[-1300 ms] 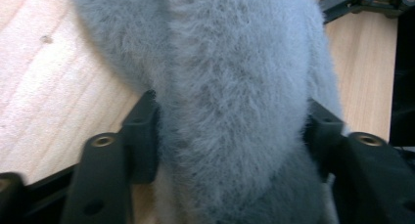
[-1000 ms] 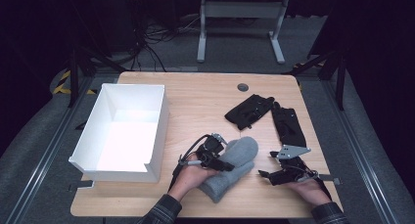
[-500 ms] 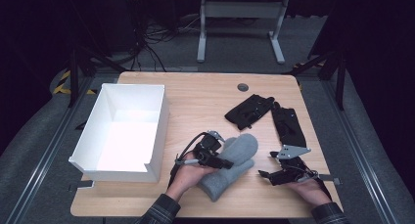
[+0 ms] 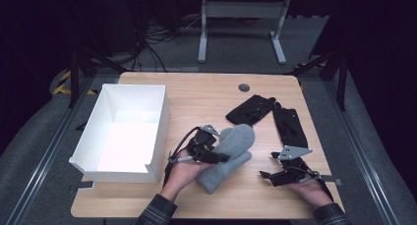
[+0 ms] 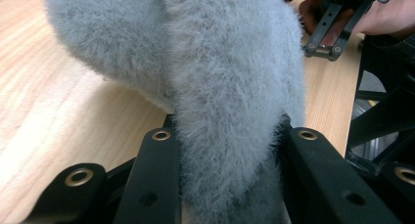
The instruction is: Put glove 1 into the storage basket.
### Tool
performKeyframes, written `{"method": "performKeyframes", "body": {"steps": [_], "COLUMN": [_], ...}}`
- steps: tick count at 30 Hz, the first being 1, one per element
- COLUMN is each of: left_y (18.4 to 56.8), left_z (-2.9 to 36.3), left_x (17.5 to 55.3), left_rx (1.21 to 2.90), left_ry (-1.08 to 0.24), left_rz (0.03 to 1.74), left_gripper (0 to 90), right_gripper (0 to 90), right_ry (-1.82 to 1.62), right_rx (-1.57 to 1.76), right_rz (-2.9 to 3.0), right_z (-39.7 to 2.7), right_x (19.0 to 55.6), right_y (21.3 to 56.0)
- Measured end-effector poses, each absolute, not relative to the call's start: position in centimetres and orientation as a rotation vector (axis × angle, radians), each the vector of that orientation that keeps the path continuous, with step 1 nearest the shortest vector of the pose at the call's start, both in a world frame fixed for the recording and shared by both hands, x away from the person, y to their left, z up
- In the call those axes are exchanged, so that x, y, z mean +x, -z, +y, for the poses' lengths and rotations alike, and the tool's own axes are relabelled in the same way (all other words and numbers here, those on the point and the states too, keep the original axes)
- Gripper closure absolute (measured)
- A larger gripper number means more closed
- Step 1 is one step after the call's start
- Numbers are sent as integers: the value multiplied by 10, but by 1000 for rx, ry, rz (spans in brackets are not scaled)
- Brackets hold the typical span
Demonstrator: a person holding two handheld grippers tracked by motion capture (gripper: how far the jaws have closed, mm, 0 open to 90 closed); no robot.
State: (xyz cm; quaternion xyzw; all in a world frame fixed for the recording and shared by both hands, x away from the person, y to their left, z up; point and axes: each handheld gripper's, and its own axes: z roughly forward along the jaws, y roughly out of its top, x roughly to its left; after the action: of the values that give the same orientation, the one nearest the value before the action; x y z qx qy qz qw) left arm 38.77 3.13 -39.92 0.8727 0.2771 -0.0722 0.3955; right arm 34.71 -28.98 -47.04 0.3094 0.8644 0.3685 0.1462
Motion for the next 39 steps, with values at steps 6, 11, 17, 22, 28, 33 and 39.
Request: {"method": "performKeyframes", "body": {"steps": [6, 11, 17, 22, 28, 33, 39], "left_y": [385, 371, 351, 339, 323, 307, 292], "left_z": [40, 47, 58, 64, 78, 93, 109], "left_x": [387, 386, 387, 386, 387, 388, 388], "left_rx": [2198, 2189, 2178, 2175, 2160, 2134, 2109], "left_ry": [147, 114, 68, 46, 24, -5, -29], "left_rz": [715, 726, 743, 753, 769, 786, 803], "left_gripper": [698, 698, 698, 698, 698, 698, 698], "right_gripper": [140, 141, 140, 140, 140, 140, 140], "right_ry": [-1061, -1061, -1061, -1061, -1061, -1061, -1061], "right_rx": [891, 891, 890, 889, 889, 890, 891], "right_rz": [2489, 2489, 2488, 2488, 2488, 2488, 2488], "right_z": [-290, -290, -290, -290, -290, -290, -290], "right_x": [347, 347, 347, 347, 347, 347, 347], "right_y": [470, 470, 470, 471, 470, 470, 470]}}
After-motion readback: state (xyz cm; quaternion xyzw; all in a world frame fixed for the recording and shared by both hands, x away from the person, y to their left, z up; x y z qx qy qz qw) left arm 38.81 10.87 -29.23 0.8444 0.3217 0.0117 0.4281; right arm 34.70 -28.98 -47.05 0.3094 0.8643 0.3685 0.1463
